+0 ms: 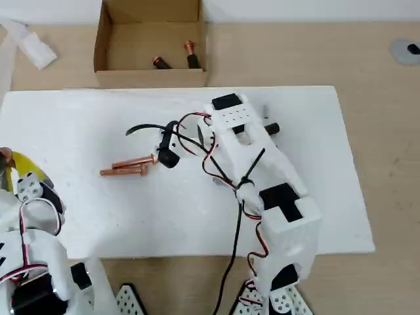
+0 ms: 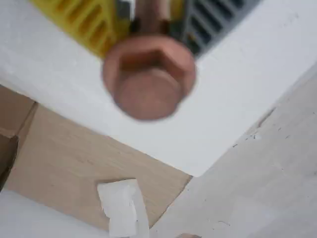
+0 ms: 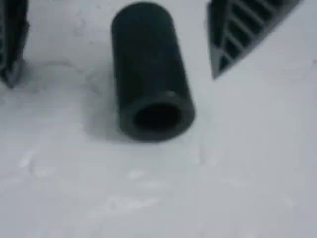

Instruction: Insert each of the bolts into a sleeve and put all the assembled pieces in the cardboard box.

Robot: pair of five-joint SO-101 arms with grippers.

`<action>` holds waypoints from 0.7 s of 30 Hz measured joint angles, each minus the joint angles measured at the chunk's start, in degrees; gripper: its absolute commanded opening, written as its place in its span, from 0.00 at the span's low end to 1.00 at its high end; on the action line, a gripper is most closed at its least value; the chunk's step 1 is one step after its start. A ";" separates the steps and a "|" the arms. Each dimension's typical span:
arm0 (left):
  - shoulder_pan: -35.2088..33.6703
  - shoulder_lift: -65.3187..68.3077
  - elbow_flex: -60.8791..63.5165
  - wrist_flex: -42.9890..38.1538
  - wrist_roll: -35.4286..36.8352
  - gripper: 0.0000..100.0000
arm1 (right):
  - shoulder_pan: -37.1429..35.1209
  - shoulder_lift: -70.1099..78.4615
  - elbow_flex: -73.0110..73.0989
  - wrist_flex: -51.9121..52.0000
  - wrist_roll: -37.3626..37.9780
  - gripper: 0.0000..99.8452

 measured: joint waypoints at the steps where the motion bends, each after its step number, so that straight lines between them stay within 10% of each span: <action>1: 0.00 0.00 0.00 0.00 0.00 0.01 | 0.00 0.00 0.00 -0.09 0.00 0.19; 9: 0.00 0.00 0.00 0.00 0.00 0.01 | 0.53 0.53 -0.62 -3.78 0.00 0.01; 21: 0.00 0.00 0.00 0.00 0.00 0.01 | 0.35 2.37 -4.04 -2.64 -6.51 0.01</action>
